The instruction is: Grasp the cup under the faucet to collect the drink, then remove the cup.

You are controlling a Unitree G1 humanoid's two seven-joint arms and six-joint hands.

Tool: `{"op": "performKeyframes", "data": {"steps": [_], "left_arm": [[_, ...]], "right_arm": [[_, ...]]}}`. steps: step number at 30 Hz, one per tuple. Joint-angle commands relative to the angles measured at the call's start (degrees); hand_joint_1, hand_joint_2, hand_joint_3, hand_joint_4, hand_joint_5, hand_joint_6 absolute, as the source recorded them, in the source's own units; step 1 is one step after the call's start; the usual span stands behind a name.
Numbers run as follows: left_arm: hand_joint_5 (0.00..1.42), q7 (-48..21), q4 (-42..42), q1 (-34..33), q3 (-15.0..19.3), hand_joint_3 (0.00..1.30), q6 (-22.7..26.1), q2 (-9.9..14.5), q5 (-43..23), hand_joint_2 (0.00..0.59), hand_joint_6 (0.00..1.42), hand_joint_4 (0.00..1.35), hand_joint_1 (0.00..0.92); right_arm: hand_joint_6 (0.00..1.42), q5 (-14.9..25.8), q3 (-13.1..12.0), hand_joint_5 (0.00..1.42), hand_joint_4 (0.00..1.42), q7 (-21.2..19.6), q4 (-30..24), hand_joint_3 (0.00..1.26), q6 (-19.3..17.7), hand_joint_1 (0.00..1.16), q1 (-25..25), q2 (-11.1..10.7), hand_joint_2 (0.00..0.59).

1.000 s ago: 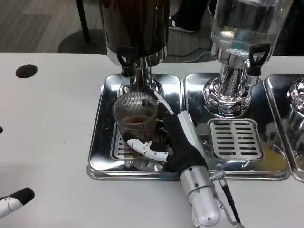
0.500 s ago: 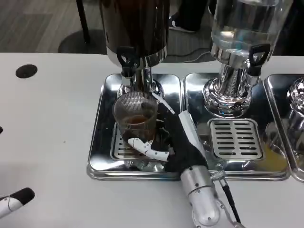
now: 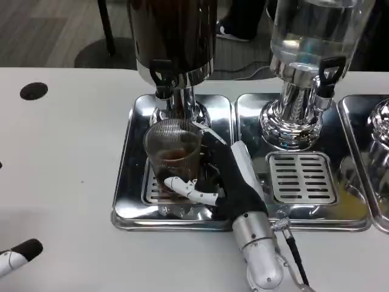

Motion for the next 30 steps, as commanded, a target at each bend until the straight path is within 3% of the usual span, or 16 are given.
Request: {"op": "performKeyframes", "data": {"steps": [1,15,30], "left_arm": [[0.0,-0.7,-0.6,0.6,0.3,0.0,0.3,0.3,0.1,0.03,0.0,0.0,0.0],[0.0,-0.8,-1.4,0.8,0.0,0.0,0.7,0.1,0.2,0.034,0.0,0.0,0.0],[0.0,-0.6,-1.3,0.6,-0.5,0.0,0.8,-0.1,0.6,0.034,0.0,0.0,0.0]], "right_arm": [[0.35,0.7,-0.4,0.34,0.29,-0.5,-0.7,0.27,-0.9,0.88,0.6,0.0,0.201],[0.35,0.9,-0.5,0.36,0.3,-0.2,-3.5,0.29,-0.5,0.88,1.9,-0.6,0.201],[0.35,-0.3,0.8,0.36,0.31,0.3,-13.8,0.29,2.7,0.87,6.9,-1.4,0.203]]}}
